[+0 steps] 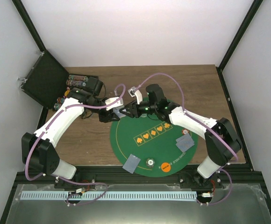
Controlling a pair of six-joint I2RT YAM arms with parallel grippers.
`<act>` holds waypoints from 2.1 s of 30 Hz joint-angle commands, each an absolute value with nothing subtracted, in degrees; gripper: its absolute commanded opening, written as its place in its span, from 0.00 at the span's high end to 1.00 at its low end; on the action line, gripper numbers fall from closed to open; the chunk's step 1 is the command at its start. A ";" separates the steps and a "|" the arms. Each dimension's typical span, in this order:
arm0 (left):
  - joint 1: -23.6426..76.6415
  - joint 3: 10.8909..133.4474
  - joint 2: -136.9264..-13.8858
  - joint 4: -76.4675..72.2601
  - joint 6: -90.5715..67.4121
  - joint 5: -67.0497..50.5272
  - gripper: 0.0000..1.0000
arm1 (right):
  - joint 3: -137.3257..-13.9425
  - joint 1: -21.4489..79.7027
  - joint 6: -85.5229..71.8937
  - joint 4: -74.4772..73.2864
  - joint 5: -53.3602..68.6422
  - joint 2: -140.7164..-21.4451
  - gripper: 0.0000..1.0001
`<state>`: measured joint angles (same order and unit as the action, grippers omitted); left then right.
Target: Distribute texas hold em gaming equipment
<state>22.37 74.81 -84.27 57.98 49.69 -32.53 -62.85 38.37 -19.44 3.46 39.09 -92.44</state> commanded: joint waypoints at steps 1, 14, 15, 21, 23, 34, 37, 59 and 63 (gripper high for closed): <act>21.99 75.97 -83.50 59.20 50.65 -34.72 0.52 | -63.81 37.62 -17.51 -1.76 32.23 -90.83 0.60; 21.62 75.33 -83.58 58.27 50.52 -34.01 0.52 | -65.82 37.45 -14.74 -7.04 29.60 -90.26 0.67; 21.62 75.26 -83.58 58.27 50.60 -34.01 0.52 | -65.92 37.44 -14.54 -7.12 29.42 -90.19 0.67; 21.62 75.06 -83.75 57.92 50.50 -33.80 0.52 | -65.98 37.35 -11.95 -4.70 38.82 -90.33 0.55; 21.62 75.48 -83.84 58.11 50.63 -34.65 0.52 | -66.15 37.38 -14.19 -0.75 45.56 -92.02 0.48; 21.88 76.18 -83.83 58.71 52.13 -35.12 0.53 | -67.34 37.00 -28.65 13.03 53.29 -100.02 0.46; 22.06 75.84 -83.96 58.07 52.33 -34.70 0.52 | -67.16 37.17 -30.79 14.88 55.21 -101.01 0.65; 24.87 72.77 -83.94 49.18 54.60 -23.97 0.43 | -65.67 37.18 -34.49 8.92 52.87 -99.61 0.92; 24.87 72.76 -83.78 50.36 54.85 -24.91 0.49 | -65.40 36.83 -32.53 5.21 48.03 -97.94 0.73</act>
<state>24.86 72.31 -84.27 51.00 53.69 -24.18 -64.84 37.26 -33.58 10.37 51.77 -100.09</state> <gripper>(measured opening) 0.565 0.212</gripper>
